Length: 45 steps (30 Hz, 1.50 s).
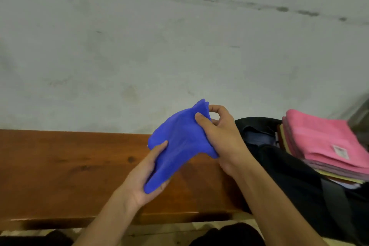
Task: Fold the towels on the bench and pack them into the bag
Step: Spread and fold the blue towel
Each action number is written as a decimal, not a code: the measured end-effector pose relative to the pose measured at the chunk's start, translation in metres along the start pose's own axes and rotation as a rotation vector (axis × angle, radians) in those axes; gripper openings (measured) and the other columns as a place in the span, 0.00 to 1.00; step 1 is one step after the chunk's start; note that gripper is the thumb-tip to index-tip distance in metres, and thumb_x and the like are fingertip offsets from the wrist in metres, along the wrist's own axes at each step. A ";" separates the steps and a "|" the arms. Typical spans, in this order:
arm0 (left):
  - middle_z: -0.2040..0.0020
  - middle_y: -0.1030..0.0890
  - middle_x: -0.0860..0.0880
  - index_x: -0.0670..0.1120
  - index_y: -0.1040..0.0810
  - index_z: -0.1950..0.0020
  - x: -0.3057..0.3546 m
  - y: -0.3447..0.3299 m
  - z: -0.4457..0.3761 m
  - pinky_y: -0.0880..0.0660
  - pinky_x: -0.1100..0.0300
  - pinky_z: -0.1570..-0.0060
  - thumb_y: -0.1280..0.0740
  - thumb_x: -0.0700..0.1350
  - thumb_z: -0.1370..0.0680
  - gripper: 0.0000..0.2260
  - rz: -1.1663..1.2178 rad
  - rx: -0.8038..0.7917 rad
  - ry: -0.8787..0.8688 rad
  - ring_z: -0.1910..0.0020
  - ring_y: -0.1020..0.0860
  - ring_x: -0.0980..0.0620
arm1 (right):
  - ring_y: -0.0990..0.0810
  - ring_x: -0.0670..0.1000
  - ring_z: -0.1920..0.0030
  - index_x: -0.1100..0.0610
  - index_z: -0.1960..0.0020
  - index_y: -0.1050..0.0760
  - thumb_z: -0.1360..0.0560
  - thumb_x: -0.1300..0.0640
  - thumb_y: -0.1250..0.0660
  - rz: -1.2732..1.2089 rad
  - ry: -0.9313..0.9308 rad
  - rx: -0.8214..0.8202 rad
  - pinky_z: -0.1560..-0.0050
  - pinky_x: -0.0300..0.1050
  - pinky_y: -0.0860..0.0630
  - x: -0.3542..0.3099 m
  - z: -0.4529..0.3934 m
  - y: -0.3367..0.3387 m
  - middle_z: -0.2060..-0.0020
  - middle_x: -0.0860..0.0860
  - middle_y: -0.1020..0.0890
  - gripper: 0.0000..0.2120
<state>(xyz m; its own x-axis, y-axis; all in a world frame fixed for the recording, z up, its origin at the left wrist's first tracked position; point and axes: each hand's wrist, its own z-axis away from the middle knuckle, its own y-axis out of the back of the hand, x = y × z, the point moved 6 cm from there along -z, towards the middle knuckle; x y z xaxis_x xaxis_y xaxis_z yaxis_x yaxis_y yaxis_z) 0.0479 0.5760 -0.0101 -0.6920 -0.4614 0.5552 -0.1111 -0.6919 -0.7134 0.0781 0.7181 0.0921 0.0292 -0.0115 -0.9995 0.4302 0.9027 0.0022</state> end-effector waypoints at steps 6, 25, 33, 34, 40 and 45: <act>0.47 0.15 0.42 0.44 0.23 0.36 0.004 -0.063 -0.028 0.19 0.58 0.66 0.33 0.44 0.20 0.13 -0.375 0.002 -0.308 0.55 0.15 0.46 | 0.21 0.43 0.70 0.46 0.37 0.35 0.19 0.62 0.36 0.202 0.177 0.134 0.69 0.35 0.26 -0.012 -0.001 0.094 0.68 0.45 0.18 0.16; 0.29 0.32 0.47 0.48 0.30 0.26 -0.134 -0.338 -0.157 0.29 0.59 0.36 0.31 0.36 0.25 0.27 -1.174 -0.285 -0.536 0.33 0.29 0.49 | 0.23 0.51 0.43 0.54 0.34 0.24 0.23 0.66 0.36 0.730 0.053 0.455 0.44 0.41 0.29 -0.022 -0.049 0.417 0.36 0.52 0.24 0.18; 0.29 0.35 0.45 0.47 0.33 0.26 -0.160 -0.324 -0.175 0.29 0.55 0.46 0.33 0.51 0.22 0.26 -1.781 -0.193 -0.629 0.37 0.26 0.43 | 0.31 0.60 0.31 0.55 0.28 0.33 0.24 0.62 0.39 1.318 -0.240 0.302 0.31 0.56 0.32 0.024 -0.060 0.424 0.29 0.57 0.32 0.24; 0.31 0.36 0.45 0.47 0.31 0.27 -0.155 -0.328 -0.170 0.28 0.53 0.47 0.33 0.53 0.22 0.24 -1.787 -0.156 -0.724 0.39 0.26 0.42 | 0.33 0.61 0.30 0.56 0.28 0.33 0.23 0.60 0.39 1.390 -0.220 0.361 0.32 0.56 0.32 0.017 -0.061 0.420 0.29 0.58 0.33 0.23; 0.19 0.49 0.47 0.47 0.46 0.20 -0.183 -0.358 -0.171 0.53 0.46 0.23 0.50 0.53 0.16 0.26 -2.045 -0.305 -0.897 0.21 0.50 0.47 | 0.52 0.55 0.20 0.53 0.19 0.48 0.16 0.42 0.51 1.374 -0.053 0.325 0.22 0.57 0.51 0.037 -0.080 0.385 0.20 0.56 0.49 0.29; 0.19 0.60 0.48 0.50 0.57 0.19 -0.214 -0.323 -0.198 0.64 0.43 0.24 0.57 0.54 0.16 0.25 -2.155 -0.396 -0.576 0.21 0.63 0.50 | 0.60 0.53 0.20 0.46 0.19 0.57 0.17 0.40 0.57 1.356 -0.198 0.264 0.22 0.56 0.61 0.066 -0.080 0.387 0.19 0.53 0.58 0.29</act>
<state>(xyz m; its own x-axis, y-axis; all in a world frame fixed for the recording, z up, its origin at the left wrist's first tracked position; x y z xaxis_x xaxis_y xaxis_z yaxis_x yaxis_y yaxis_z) 0.0906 1.0079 0.0173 0.8152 0.4676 0.3418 -0.3098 -0.1466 0.9394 0.1744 1.1012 0.0242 0.6707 0.7162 -0.1931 0.1189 0.1531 0.9810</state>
